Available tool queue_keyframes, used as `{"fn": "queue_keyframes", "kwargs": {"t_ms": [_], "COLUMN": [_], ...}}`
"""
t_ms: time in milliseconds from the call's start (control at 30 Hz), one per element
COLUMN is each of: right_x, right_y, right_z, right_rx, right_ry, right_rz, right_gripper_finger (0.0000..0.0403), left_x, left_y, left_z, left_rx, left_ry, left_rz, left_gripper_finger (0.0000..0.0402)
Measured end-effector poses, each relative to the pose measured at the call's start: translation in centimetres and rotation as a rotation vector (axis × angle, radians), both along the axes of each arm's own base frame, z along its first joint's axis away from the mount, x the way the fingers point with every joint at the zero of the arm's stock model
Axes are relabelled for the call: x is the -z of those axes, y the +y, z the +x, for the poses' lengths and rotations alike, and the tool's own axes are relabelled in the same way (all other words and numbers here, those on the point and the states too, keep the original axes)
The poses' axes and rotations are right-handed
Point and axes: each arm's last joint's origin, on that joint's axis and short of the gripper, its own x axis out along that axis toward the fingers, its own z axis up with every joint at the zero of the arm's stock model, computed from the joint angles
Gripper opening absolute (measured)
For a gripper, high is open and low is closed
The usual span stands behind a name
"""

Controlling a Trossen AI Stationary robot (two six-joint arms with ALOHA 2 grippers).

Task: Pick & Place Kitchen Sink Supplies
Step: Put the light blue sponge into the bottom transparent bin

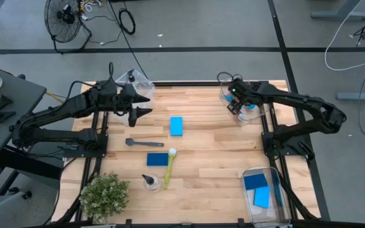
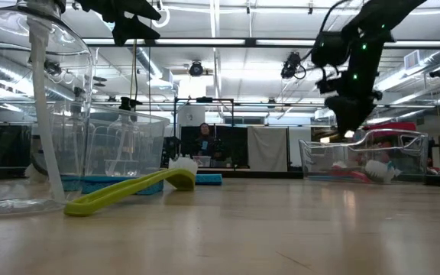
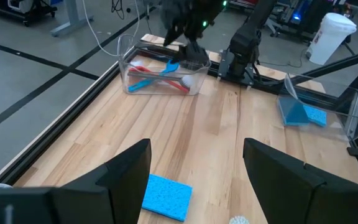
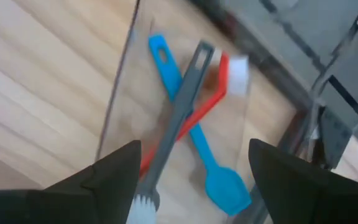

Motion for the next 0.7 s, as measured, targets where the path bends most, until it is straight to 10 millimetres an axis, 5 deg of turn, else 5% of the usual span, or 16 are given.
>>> {"fn": "queue_keyframes", "kwargs": {"t_ms": [300, 700], "right_x": [-4.8, -7.0], "right_y": [1.4, 4.6], "right_z": [-1.5, -1.9], "right_rx": [-0.049, -0.273], "right_ry": [-0.237, -0.473], "right_rz": [-0.031, 0.087], "right_gripper_finger": [0.0287, 0.026], "left_x": [0.0, 0.0], "left_y": [0.0, 0.0], "left_z": [0.0, 0.0], "left_rx": [0.0, 0.0], "left_ry": [0.0, 0.0], "left_rz": [0.0, 0.001], "left_gripper_finger": [0.0259, 0.0259]}}
